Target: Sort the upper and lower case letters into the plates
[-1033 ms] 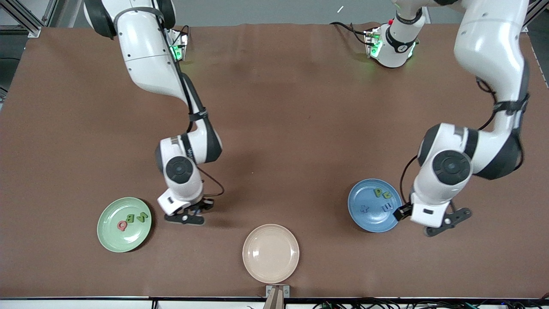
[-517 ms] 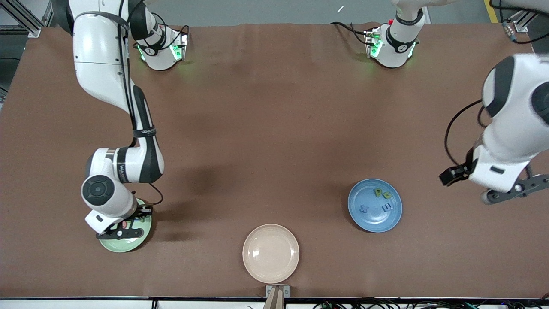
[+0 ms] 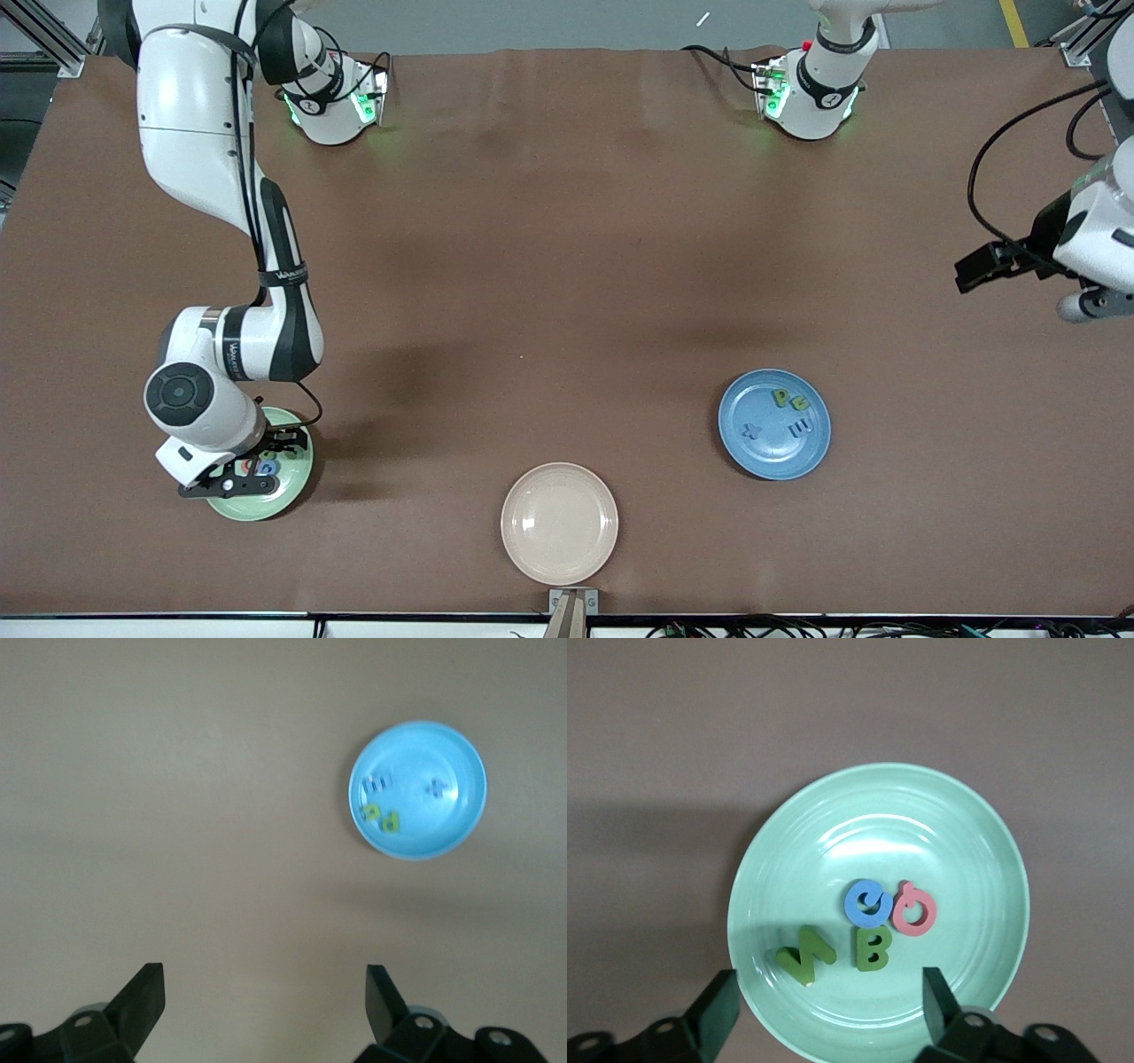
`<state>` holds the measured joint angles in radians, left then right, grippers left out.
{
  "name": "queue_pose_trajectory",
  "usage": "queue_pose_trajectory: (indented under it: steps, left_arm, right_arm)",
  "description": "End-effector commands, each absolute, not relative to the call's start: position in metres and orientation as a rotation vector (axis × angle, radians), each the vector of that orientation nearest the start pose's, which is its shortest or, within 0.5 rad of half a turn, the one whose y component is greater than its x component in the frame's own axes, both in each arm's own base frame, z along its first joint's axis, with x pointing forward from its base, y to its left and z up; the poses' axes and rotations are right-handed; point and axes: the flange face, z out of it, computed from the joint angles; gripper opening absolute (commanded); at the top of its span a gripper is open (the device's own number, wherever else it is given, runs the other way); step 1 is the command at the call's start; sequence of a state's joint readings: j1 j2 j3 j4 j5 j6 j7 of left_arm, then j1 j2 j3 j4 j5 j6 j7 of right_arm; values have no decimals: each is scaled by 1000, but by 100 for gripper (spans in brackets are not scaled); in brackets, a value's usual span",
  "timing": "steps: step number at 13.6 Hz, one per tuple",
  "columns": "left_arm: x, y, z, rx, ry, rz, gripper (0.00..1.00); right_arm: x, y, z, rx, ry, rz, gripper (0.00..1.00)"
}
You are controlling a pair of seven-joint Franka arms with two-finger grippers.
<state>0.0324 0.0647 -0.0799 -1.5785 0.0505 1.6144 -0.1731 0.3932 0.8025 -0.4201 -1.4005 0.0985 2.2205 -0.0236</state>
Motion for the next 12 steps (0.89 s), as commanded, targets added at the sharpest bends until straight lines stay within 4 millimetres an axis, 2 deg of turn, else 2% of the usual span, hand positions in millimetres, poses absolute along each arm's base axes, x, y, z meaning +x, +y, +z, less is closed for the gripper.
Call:
queue_pose_trajectory:
  steps: [1, 3, 6, 8, 9, 12]
  left_arm:
    - [535, -25, 593, -3121, -84, 22, 100]
    - [524, -42, 595, -3118, -54, 8, 100]
    - [522, -60, 600, -3116, -19, -14, 100]
    - [522, -60, 602, -3116, -31, -15, 100]
    - [522, -59, 603, -3117, -33, -14, 100]
    - [524, -57, 605, -3119, -31, -23, 100]
  right_arm:
    - [728, 45, 313, -3274, -83, -127, 100]
    - [721, 43, 352, -3211, -26, -115, 100]
    - [698, 24, 431, -3154, 41, -72, 100]
    - [676, 9, 488, -3123, 60, -67, 100]
    - [667, -2, 509, -3106, 77, -78, 100]
    - [635, -12, 572, -3110, 51, -113, 100]
